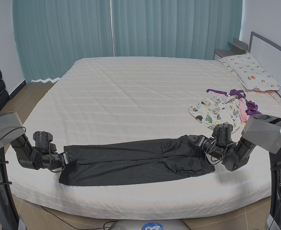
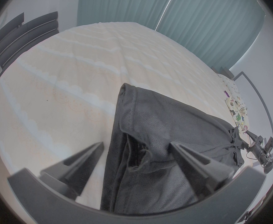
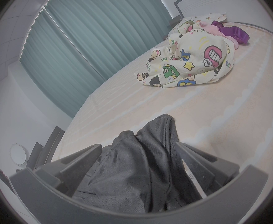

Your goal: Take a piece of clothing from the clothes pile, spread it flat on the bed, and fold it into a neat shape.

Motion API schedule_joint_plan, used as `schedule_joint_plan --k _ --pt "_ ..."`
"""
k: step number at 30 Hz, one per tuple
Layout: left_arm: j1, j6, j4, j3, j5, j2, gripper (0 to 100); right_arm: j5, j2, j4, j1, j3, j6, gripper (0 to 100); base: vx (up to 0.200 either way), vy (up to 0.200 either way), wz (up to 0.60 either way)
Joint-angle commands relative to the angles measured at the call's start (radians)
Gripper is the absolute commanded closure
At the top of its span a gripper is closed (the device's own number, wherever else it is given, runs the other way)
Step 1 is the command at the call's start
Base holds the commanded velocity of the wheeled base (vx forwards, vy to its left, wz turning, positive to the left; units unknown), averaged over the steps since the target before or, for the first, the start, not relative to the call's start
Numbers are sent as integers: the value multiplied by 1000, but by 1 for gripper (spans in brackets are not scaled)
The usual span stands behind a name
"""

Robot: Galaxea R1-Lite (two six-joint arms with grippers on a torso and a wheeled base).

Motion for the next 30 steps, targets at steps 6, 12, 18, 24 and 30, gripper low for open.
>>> schedule_joint_plan --k 6,12,18,24,30 --pt "8 -6 -4 15 1 -2 100 -1 2 0 2 0 -1 0 0 0 0" --pt "26 -4 0 24 2 -21 100 -1 2 -2 2 0 0 0 0 0 0" --pt "61 -2 1 44 2 -80 100 0 2 -2 2 0 0 0 0 0 0" --pt "107 1 30 47 -2 -142 100 -1 -3 -2 0 -2 2 0 0 0 0" --pt "141 2 82 31 -11 -163 100 -1 -6 -2 -1 -2 2 0 0 0 0"
